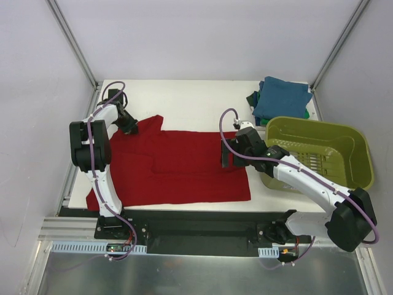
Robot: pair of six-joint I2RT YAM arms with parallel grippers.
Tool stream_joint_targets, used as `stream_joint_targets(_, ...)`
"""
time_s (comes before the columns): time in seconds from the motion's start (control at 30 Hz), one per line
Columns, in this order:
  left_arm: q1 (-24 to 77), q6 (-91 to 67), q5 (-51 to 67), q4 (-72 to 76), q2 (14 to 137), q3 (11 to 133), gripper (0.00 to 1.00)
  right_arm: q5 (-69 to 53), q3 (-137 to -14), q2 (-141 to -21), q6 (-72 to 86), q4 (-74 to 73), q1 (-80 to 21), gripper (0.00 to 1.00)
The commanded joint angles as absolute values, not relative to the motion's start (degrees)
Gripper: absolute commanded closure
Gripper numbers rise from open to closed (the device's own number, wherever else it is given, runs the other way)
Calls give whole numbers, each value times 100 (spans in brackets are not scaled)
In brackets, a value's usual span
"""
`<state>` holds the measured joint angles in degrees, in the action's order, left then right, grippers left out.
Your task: Fold and stack the t-shirts
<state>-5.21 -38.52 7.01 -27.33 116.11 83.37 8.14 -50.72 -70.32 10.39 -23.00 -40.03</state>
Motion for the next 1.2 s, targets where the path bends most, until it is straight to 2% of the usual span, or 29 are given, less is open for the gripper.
stream_joint_targets(0.0,-501,-3569,642,-2865,11049,8438,100,958,-5220,-7127,958,-2381,-3973,0)
stream_joint_targets(0.17,-501,-3349,458,-2900,10407,8202,100,1072,-5650,-7434,1019,-2540,-3973,0)
stream_joint_targets(0.33,-510,-3130,352,-2892,9871,7771,100,1994,-6704,-8023,1169,-2952,-3938,0)
stream_joint_targets(0.8,-817,-2839,975,-2751,9826,7339,100,2760,-9798,-11038,2231,-4147,-2848,0)
stream_joint_targets(0.97,-861,-2848,1142,-2716,9896,7365,100,2575,-10493,-11785,2312,-4254,-2610,9)
stream_joint_targets(1.07,-896,-2892,1177,-2663,9905,7339,100,2593,-10582,-12032,2364,-4201,-2593,16)
stream_joint_targets(1.17,-914,-2900,1230,-2646,9896,7321,100,2628,-10617,-12277,2513,-4210,-2593,18)
